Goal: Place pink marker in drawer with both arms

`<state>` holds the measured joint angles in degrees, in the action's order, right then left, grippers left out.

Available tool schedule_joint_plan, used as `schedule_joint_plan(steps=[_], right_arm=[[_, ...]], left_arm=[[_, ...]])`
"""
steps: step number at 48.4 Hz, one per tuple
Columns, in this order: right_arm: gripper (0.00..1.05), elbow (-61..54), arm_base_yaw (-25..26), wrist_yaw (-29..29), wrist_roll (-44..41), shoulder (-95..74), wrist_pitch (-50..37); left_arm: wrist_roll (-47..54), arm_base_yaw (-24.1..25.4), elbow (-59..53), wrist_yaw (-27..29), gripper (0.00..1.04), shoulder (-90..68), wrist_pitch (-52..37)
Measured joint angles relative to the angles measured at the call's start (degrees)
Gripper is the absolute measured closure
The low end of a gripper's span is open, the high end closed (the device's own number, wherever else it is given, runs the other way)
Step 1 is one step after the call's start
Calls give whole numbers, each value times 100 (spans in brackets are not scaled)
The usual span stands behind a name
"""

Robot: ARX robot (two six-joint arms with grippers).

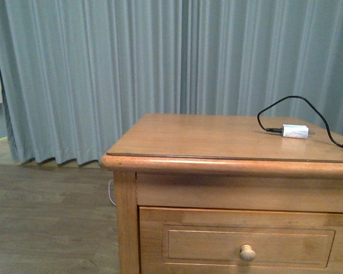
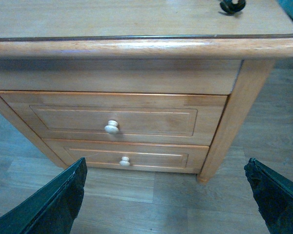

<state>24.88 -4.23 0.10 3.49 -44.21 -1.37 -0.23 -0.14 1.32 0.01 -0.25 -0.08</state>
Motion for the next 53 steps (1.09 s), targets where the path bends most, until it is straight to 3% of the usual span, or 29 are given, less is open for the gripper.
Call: schedule_joint_plan(steps=[13,15,20,34,38,53], right_arm=[[10,-122,-7,-131,-24,413,-70],[18,-463,-13,-352,-144,494,-909],[37,-1012,334,-48,-249,787,-1965],[85,-1663,411,-22,-313,1390,-2026],[104,-1840,411,-22,-339,1665,-1950],[103,-2197,411,-22,-330,2457,-1515]], left_arm=[[0,0,0,0,6,0,0],[0,0,0,0,6,0,0],[0,0,0,0,6,0,0],[0,0,0,0,6,0,0],[-2,0,0,0,6,0,0],[0,0,0,0,6,0,0]])
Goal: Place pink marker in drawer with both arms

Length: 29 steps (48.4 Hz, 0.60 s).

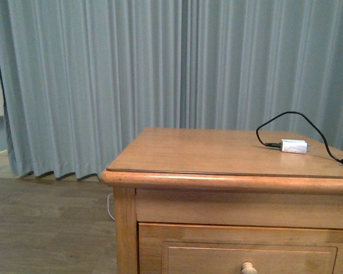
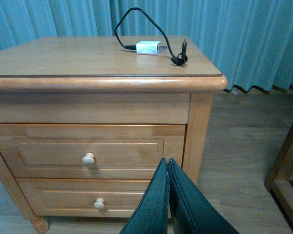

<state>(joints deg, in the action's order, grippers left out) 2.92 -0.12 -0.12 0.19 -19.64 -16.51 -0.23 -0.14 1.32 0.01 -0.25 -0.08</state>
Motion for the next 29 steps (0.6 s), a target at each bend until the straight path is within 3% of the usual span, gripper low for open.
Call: schedule_joint_plan(steps=[24,29], right_arm=[[103,-264,0,2,-2,935,605],[103,-258,0,7,-4,1600,1480]], left_arm=[[0,0,0,0,6,0,4],[-2,0,0,0,6,0,4]])
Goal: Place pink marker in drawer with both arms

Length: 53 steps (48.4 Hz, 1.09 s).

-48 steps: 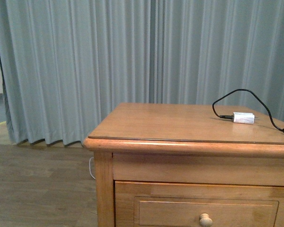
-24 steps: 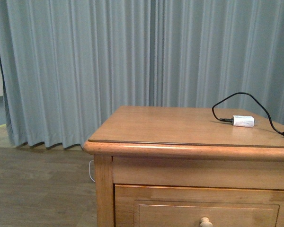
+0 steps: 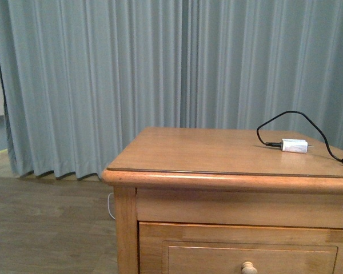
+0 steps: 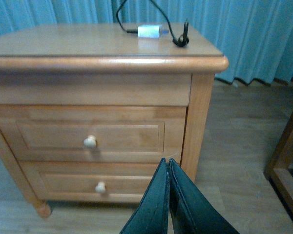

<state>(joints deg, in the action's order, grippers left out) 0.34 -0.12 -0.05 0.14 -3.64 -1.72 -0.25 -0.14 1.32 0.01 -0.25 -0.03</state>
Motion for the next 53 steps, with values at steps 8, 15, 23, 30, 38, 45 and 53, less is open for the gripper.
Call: schedule_joint_plan(steps=[8,15,23,30,38,45,53], right_arm=[[103,0,0,-2,0,332,162],[103,0,0,-2,0,339,168],[76,0,0,-2,-7,339,168],[44,0,0,-2,-9,339,168],[12,0,0,-2,-7,339,168],[9,0,0,-2,-4,339,168],[8,0,0,-2,-4,339,168]], left_arm=[[2,0,0,0,6,0,0],[2,0,0,0,6,0,0],[2,0,0,0,6,0,0],[2,0,0,0,6,0,0],[2,0,0,0,6,0,0],[2,0,0,0,6,0,0],[0,0,0,0,6,0,0]])
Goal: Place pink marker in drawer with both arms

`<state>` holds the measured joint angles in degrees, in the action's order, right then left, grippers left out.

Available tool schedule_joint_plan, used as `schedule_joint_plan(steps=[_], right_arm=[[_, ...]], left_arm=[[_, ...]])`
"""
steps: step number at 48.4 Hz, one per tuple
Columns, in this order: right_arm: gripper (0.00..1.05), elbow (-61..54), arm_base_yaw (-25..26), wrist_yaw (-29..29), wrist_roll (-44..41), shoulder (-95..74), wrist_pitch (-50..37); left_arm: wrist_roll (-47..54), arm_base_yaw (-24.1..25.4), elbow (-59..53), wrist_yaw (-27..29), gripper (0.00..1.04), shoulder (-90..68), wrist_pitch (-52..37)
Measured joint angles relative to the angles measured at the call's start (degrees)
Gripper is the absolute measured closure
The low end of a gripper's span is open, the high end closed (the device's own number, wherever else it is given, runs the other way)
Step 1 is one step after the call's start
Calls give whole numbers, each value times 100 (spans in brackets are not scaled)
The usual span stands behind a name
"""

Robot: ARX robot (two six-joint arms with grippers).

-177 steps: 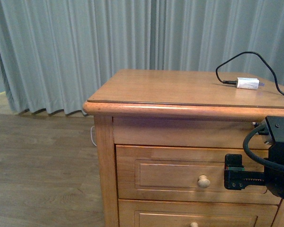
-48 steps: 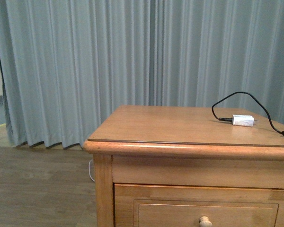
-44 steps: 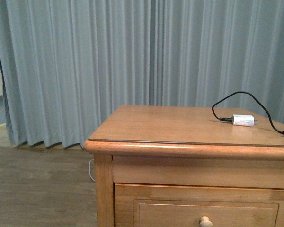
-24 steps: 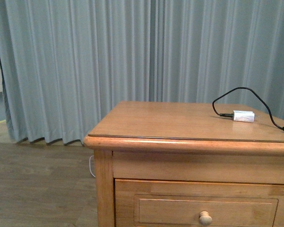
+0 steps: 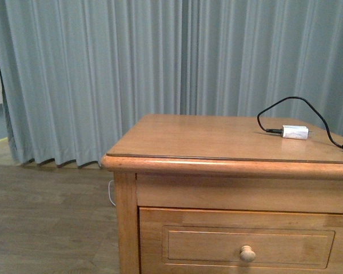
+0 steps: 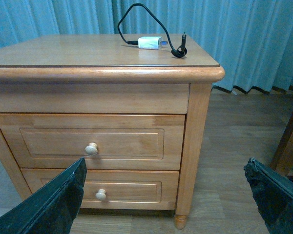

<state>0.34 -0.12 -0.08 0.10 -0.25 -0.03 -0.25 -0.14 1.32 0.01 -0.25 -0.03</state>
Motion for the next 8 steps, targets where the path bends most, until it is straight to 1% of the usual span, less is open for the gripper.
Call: schedule_joint_plan(steps=[8], right_arm=[[8,0,0,0,0,0,0]], left_arm=[[0,0,0,0,6,0,0]])
